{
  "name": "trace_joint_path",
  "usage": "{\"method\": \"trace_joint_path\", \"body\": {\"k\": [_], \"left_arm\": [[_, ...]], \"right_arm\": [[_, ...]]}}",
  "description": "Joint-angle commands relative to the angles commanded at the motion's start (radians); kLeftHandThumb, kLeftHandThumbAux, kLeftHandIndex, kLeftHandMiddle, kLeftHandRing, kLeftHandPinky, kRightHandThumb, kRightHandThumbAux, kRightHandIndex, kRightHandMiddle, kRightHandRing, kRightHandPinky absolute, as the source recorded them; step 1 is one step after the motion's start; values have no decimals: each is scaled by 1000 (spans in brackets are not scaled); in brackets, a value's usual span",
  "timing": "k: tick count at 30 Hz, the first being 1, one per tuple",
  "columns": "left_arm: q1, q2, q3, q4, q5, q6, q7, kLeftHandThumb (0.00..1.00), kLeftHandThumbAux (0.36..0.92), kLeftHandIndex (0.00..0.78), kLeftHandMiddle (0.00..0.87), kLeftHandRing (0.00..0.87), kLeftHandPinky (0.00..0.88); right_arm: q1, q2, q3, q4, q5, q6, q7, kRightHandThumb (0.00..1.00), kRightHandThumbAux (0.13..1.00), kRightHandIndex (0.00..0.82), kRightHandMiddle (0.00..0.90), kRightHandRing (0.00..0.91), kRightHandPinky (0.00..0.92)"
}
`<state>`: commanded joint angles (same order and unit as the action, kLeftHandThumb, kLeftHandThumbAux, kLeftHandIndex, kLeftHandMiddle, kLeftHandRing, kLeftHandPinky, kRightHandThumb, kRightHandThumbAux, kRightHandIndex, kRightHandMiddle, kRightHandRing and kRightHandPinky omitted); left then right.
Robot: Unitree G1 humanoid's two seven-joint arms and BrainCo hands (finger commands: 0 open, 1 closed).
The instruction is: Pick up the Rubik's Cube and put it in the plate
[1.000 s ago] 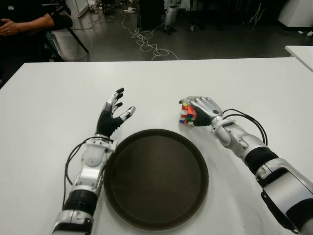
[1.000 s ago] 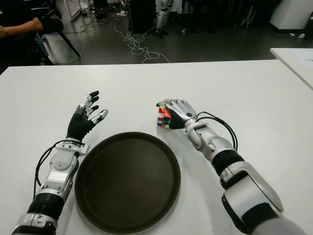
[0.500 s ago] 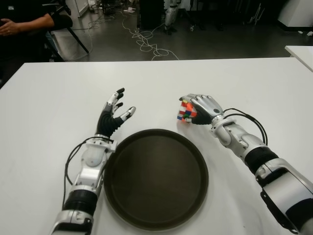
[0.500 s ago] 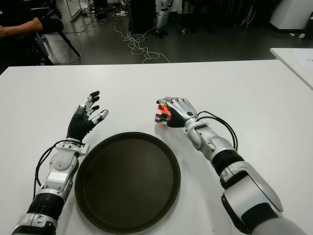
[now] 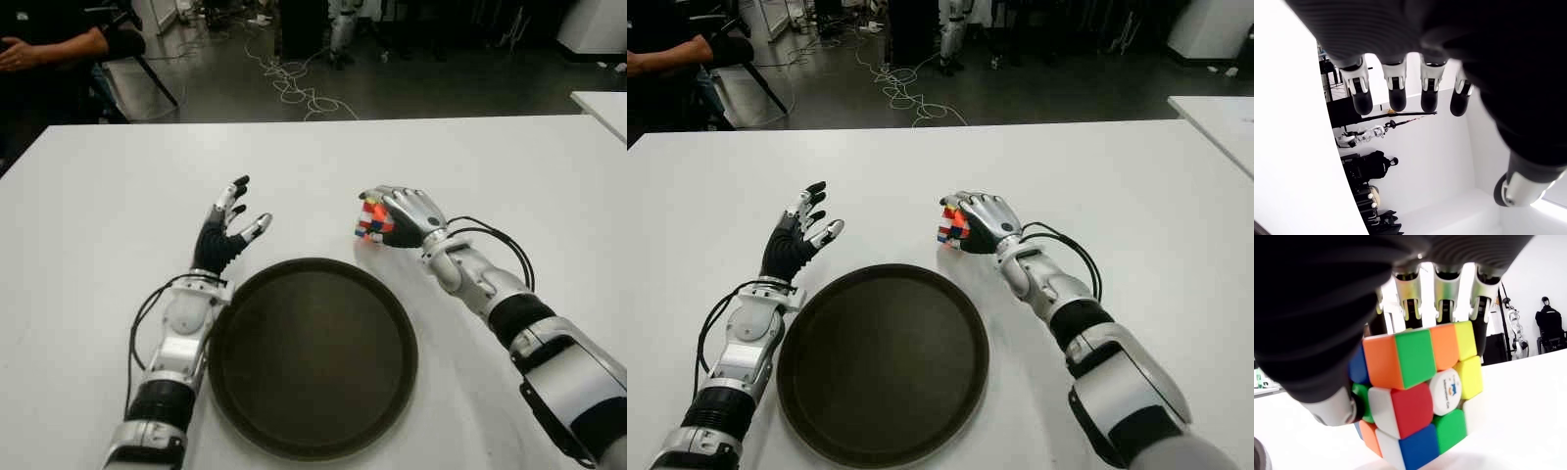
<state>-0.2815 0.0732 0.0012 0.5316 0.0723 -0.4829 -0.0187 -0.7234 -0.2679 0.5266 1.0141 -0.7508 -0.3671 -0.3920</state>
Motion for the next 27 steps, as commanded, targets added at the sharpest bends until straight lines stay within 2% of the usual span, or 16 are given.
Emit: {"method": "trace_joint_path", "body": {"k": [2,3,7,11,16,20,24,27], "left_arm": [[0,0,0,0,-2,-1,-2,0,586,51,81,24,0],[0,0,0,0,-3,-1,-3,0,586,50,80,21,0],[2,-1,0,-3,-4,-2,-4,0,592,50,82,22,0],[2,-2,-1,-3,-3,-2,-2,0,595,50,86,26,0],[0,-2,-3,-1,1,-3,0,0,581,50,81,23,0],[0,-2,-5,-1,4,3,2,0,552,51,79,17,0],[-1,-3,-6,-3,4,9,2,0,545,53,87,28,0],[-3,-3,-6,-1,2,13,1,0,543,53,86,29,0]], "right_arm": [[-1,0,-1,3,2,-1,0,703,735,401,349,385,448],[-1,0,-1,4,3,-2,-1,747,723,384,404,401,461],[-2,-1,-3,4,8,-6,-8,805,706,369,466,427,484],[-3,-1,-5,5,7,-9,-23,822,701,368,485,463,520],[0,-8,-18,-11,11,-19,-65,823,700,370,491,491,518],[36,-42,-45,-119,15,-54,-112,822,700,369,498,512,516],[49,-53,-57,-147,5,-82,-163,822,701,368,504,537,544],[70,-77,-73,-208,1,-104,-199,821,701,366,513,559,574]]}}
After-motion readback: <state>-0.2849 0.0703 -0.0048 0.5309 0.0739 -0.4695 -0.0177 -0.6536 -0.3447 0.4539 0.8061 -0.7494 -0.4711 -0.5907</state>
